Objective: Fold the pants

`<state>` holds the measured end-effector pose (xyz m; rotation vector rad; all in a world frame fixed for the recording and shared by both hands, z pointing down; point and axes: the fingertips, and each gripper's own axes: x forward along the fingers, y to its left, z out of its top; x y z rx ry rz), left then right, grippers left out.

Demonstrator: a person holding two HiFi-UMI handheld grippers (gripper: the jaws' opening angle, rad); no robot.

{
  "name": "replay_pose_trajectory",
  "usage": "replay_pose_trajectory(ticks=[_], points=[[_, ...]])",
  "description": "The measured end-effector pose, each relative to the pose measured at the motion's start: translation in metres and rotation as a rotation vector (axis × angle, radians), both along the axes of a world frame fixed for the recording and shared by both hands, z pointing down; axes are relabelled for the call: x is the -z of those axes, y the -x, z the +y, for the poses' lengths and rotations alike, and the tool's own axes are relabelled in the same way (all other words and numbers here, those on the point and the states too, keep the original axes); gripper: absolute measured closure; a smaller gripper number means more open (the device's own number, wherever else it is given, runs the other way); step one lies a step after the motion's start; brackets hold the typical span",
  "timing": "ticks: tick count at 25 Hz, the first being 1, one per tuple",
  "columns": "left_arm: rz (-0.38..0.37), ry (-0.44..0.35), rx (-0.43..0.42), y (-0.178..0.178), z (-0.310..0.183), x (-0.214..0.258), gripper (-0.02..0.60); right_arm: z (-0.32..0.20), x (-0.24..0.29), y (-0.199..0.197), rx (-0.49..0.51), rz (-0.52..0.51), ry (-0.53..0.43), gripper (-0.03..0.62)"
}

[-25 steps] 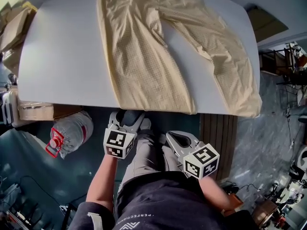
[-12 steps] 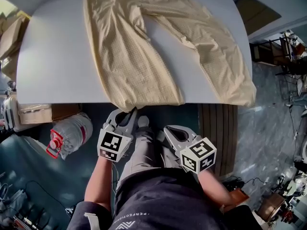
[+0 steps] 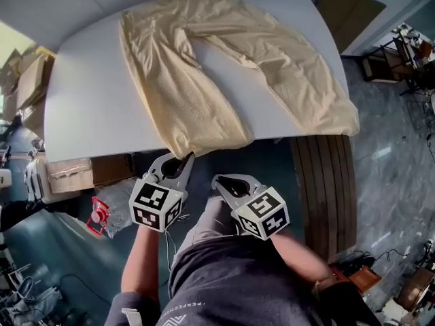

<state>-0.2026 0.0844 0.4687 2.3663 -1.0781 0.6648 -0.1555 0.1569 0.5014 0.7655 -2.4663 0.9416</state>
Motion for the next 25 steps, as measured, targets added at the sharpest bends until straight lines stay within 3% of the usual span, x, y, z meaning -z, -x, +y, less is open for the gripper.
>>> replay_pose_trajectory(ticks=[5,9,17,25], points=[[0.012,0.032,-0.089,-0.014,-0.005,0.008,0.574,-0.012,0.008,0.009,-0.03,0.007,-0.047,0.556],[0.074,0.08,-0.163,-0.019,-0.01,0.024,0.574,-0.029,0.014,0.018,-0.07,0.027,-0.079,0.535],[0.211,0.09,-0.37,-0.03,-0.041,0.071,0.574,-0.048,0.018,0.061,-0.236,0.052,-0.095,0.434],[0.233,0.08,-0.526,-0.045,-0.041,0.085,0.574,-0.066,0.018,0.075,-0.454,0.042,-0.092,0.393]])
